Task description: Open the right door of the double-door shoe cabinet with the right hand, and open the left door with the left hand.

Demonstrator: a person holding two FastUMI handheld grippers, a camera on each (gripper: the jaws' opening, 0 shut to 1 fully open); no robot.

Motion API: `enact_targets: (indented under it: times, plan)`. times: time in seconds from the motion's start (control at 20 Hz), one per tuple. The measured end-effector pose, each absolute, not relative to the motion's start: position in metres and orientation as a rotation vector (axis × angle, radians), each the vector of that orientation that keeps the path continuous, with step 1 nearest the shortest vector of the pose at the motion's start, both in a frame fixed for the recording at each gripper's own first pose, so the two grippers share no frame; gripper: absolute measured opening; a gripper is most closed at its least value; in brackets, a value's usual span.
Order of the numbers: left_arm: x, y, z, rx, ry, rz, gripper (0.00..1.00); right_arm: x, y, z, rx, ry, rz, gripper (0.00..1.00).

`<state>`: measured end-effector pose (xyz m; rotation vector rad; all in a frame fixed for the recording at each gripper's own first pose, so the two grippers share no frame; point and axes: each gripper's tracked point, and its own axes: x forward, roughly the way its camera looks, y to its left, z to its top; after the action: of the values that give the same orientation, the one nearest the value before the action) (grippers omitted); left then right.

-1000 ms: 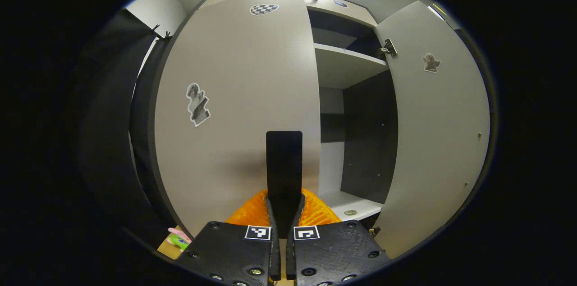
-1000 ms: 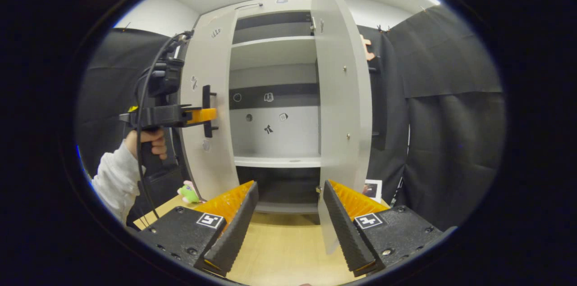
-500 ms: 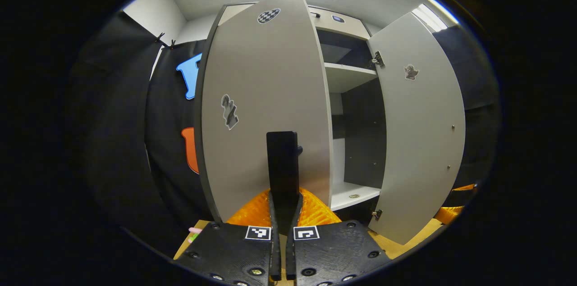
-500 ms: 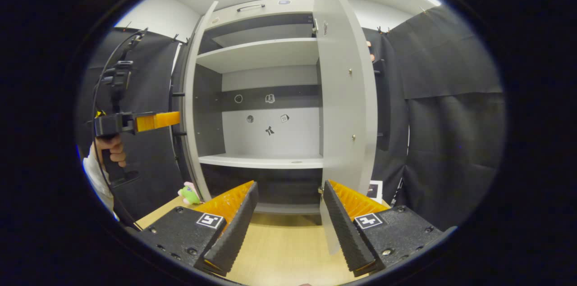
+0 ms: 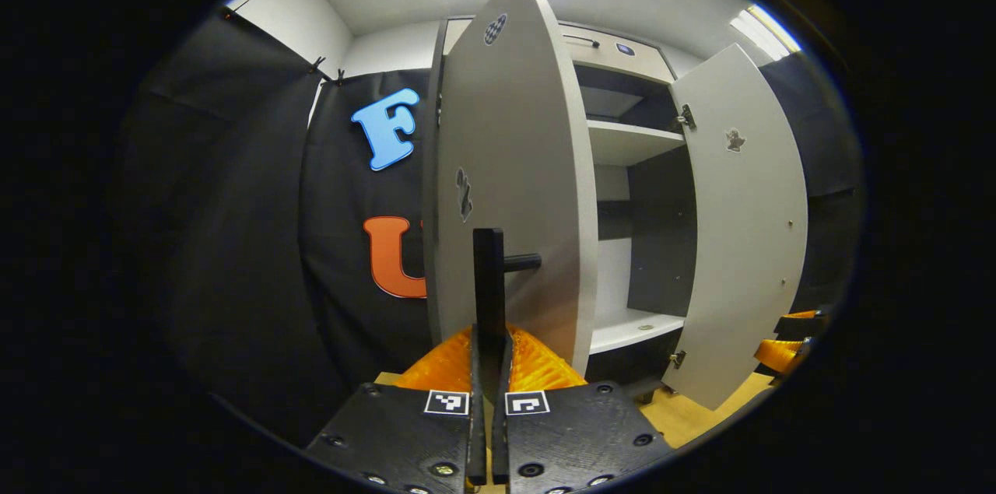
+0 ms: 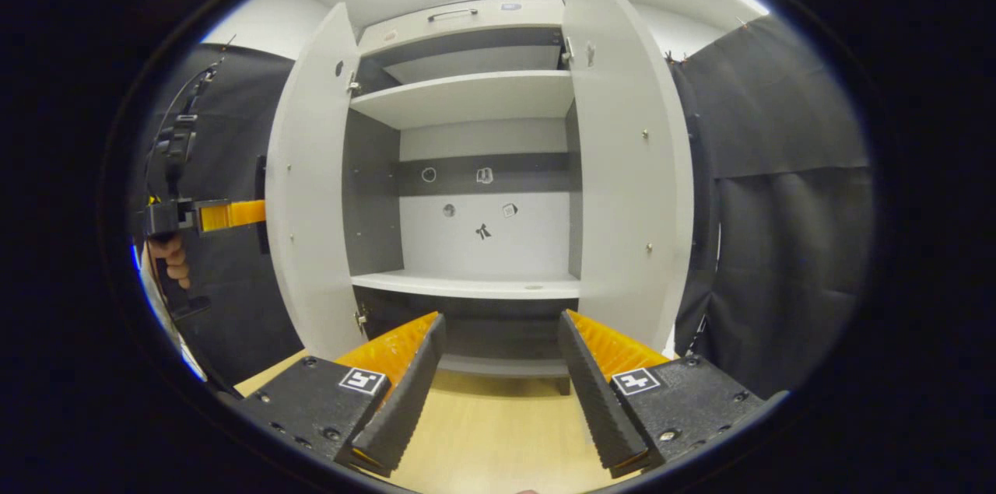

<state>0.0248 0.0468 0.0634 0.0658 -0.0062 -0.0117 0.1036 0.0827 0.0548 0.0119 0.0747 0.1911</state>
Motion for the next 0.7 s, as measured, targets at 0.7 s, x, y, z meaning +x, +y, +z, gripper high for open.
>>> enact_targets:
  times: [0.7]
  plan:
    - [0.030,0.121,0.065,-0.004,-0.001,-0.006,0.00,0.104,0.088,0.057,-0.019,0.080,0.196,0.91]
